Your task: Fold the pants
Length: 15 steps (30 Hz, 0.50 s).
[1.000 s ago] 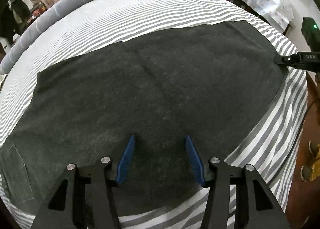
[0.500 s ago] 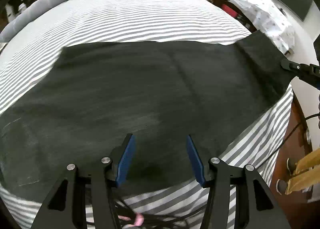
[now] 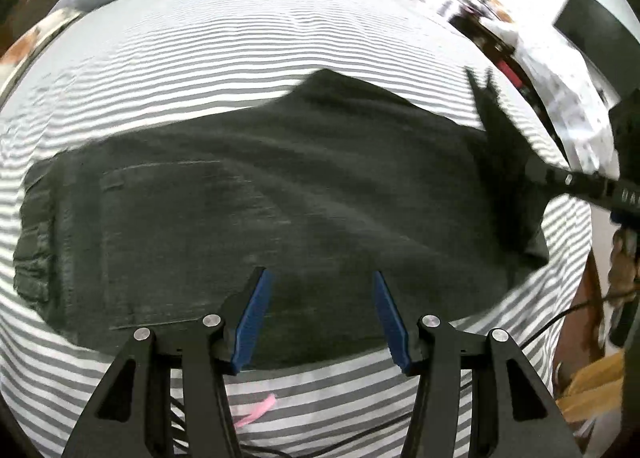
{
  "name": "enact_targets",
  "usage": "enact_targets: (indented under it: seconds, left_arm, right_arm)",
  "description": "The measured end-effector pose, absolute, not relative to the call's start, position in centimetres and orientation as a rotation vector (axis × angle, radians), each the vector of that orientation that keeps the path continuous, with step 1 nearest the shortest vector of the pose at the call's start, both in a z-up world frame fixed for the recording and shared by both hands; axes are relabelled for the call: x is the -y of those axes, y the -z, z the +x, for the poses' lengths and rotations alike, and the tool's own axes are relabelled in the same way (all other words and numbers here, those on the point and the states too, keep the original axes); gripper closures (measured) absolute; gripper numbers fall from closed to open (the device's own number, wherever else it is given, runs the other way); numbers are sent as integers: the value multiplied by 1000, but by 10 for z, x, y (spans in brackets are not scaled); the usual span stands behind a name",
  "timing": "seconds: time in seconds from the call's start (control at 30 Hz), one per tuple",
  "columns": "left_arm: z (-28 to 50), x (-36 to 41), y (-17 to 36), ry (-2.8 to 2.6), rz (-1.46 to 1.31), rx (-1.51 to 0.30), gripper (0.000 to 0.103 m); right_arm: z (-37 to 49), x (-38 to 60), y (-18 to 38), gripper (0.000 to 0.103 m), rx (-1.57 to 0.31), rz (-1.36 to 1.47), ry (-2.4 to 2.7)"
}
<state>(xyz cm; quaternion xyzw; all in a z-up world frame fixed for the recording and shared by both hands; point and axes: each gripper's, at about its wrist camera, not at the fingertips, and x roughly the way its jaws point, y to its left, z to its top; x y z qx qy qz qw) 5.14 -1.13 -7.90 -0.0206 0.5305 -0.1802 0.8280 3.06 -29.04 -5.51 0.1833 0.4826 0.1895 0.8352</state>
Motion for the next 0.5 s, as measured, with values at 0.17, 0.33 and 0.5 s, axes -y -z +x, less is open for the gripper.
enact_targets:
  seconds: [0.17, 0.33, 0.5]
  left_arm:
    - [58, -16, 81, 363, -124, -1132, 50]
    - [63, -23, 79, 390, -188, -1136, 50]
    - [64, -14, 77, 487, -263, -1162, 48]
  right_arm:
    - [46, 232, 78, 97, -1084, 356, -471]
    - [58, 192, 105, 94, -1171, 286, -477]
    - [54, 194, 112, 80, -1163, 361, -456]
